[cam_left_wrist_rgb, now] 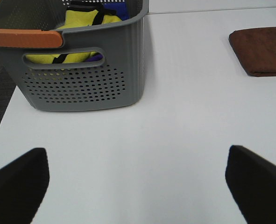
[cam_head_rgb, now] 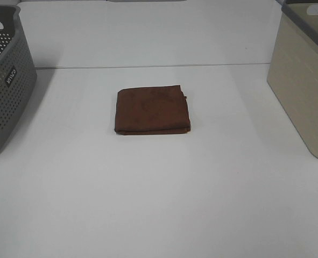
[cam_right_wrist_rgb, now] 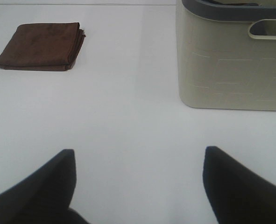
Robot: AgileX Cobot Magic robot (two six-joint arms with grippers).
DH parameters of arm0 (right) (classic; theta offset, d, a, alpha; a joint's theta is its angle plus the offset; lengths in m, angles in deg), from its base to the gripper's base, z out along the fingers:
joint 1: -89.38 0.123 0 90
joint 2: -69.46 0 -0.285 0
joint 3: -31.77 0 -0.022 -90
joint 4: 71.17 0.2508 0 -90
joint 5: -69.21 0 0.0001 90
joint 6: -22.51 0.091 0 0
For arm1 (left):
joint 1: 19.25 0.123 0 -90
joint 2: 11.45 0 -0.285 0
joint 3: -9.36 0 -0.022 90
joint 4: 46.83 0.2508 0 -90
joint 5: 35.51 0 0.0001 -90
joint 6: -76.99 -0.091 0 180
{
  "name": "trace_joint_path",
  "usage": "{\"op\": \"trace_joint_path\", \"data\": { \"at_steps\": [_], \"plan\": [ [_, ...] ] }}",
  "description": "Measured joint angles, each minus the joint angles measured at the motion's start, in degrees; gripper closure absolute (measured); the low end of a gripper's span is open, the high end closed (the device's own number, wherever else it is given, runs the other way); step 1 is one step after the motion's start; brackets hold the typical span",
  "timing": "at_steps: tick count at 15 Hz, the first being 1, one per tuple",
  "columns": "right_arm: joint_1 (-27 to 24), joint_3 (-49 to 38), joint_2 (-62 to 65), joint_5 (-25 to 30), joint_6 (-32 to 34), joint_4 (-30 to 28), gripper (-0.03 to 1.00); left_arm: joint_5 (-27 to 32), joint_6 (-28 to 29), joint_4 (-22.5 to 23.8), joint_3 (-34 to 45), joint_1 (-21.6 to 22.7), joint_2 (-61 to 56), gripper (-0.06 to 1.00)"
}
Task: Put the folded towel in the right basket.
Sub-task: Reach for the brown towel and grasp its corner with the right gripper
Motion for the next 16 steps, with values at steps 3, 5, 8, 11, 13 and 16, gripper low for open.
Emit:
{"op": "trace_joint_path", "data": {
  "at_steps": [3, 5, 8, 11, 13, 16],
  "plan": [
    [0.0, 0.0, 0.0, 0.0, 0.0, 0.0, 0.25, 0.0, 0.0, 0.0, 0.0, 0.0, 0.0, -0.03],
    [0.0, 0.0, 0.0, 0.0, 0.0, 0.0, 0.25, 0.0, 0.0, 0.0, 0.0, 0.0, 0.0, -0.03],
    [0.0, 0.0, 0.0, 0.0, 0.0, 0.0, 0.25, 0.0, 0.0, 0.0, 0.0, 0.0, 0.0, -0.03],
    [0.0, 0.0, 0.0, 0.0, 0.0, 0.0, 0.25, 0.0, 0.0, 0.0, 0.0, 0.0, 0.0, -0.03],
    [0.0, 0.0, 0.0, 0.0, 0.0, 0.0, 0.25, 0.0, 0.0, 0.0, 0.0, 0.0, 0.0, -0.03],
    [0.0, 0.0, 0.0, 0.0, 0.0, 0.0, 0.25, 0.0, 0.0, 0.0, 0.0, 0.0, 0.0, -0.03]
  ]
}}
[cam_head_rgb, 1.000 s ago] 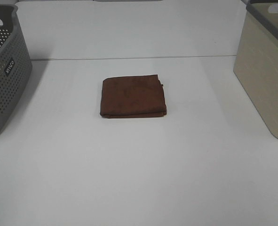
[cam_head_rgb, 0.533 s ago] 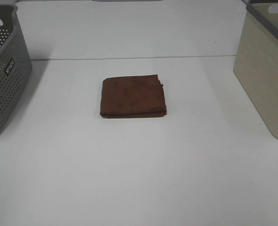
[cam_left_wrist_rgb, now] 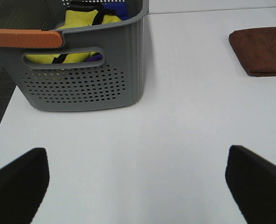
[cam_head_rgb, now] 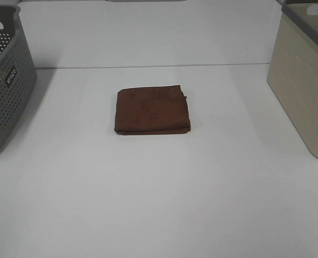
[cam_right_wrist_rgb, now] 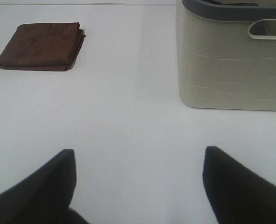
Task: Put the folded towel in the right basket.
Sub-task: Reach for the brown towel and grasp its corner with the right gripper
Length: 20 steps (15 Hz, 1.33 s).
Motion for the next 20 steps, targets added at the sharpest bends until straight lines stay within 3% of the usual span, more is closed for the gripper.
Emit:
{"op": "trace_joint_path", "data": {
  "at_steps": [20],
  "plan": [
    [0.0, 0.0, 0.0, 0.0, 0.0, 0.0, 0.25, 0.0, 0.0, 0.0, 0.0, 0.0, 0.0, -0.03]
  ]
}}
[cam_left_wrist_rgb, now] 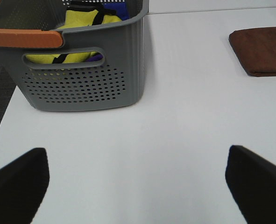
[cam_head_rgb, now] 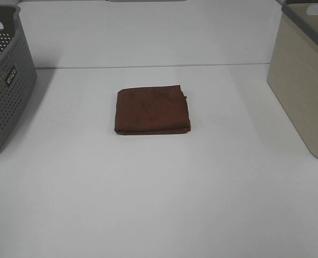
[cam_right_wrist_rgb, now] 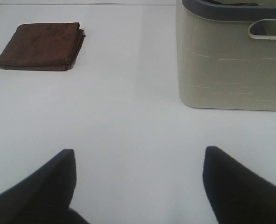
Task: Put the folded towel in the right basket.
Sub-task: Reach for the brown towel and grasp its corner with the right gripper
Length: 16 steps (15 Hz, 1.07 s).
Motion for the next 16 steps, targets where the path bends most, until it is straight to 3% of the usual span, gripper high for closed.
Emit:
{"op": "trace_joint_path", "data": {
  "at_steps": [16],
  "plan": [
    [0.0, 0.0, 0.0, 0.0, 0.0, 0.0, 0.25, 0.0, 0.0, 0.0, 0.0, 0.0, 0.0, -0.03]
  ]
}}
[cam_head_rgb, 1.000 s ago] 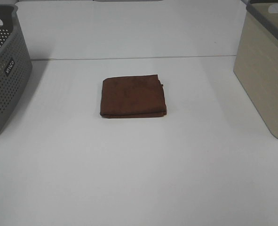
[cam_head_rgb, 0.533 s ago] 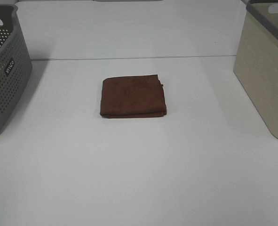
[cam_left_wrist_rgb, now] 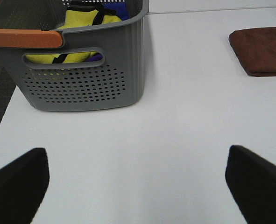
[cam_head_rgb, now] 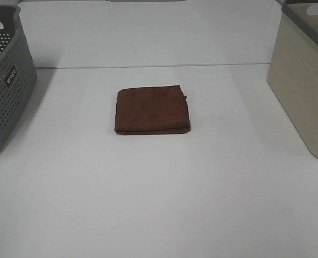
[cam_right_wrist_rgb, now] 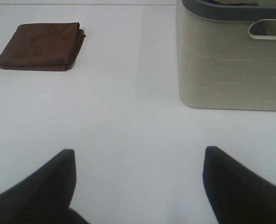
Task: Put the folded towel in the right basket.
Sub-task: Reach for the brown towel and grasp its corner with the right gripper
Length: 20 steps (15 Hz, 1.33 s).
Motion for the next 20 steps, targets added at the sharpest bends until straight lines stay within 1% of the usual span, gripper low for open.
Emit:
{"op": "trace_joint_path", "data": {
  "at_steps": [2, 3, 6, 8, 9, 11, 12, 15, 16, 18, 19, 20],
  "plan": [
    [0.0, 0.17, -0.29, -0.29, 0.11, 0.11, 0.25, 0.0, 0.0, 0.0, 0.0, 0.0, 0.0, -0.03],
    [0.0, 0.63, -1.95, -1.26, 0.52, 0.34, 0.25, 0.0, 0.0, 0.0, 0.0, 0.0, 0.0, -0.03],
    [0.0, 3.04, -11.17, -8.77, 0.57, 0.46, 0.25, 0.0, 0.0, 0.0, 0.0, 0.0, 0.0, -0.03],
    [0.0, 5.79, -21.31, -15.01, 0.57, 0.57, 0.25, 0.0, 0.0, 0.0, 0.0, 0.0, 0.0, -0.03],
    [0.0, 6.65, -23.49, -16.44, 0.57, 0.57, 0.25, 0.0, 0.0, 0.0, 0.0, 0.0, 0.0, -0.03],
    [0.0, 11.17, -34.55, -20.11, 0.57, 0.74, 0.25, 0.0, 0.0, 0.0, 0.0, 0.0, 0.0, -0.03],
    [0.0, 14.44, -40.05, -21.03, 0.57, 1.26, 0.25, 0.0, 0.0, 0.0, 0.0, 0.0, 0.0, -0.03],
    [0.0, 25.04, -56.55, -21.66, -1.26, 2.92, 0.25, 0.0, 0.0, 0.0, 0.0, 0.0, 0.0, -0.03],
    [0.0, 32.43, -67.32, -21.2, -2.64, 4.24, 0.25, 0.0, 0.0, 0.0, 0.0, 0.0, 0.0, -0.03],
    [0.4, 39.94, -75.92, -19.25, -3.95, 5.1, 0.25, 0.0, 0.0, 0.0, 0.0, 0.0, 0.0, -0.03],
    [0.92, 42.06, -78.09, -18.56, -4.24, 4.98, 0.25, 0.0, 0.0, 0.0, 0.0, 0.0, 0.0, -0.03],
    [2.29, 46.52, -82.51, -17.19, -5.33, 4.93, 0.25, 0.0, 0.0, 0.0, 0.0, 0.0, 0.0, -0.03]
  ]
}}
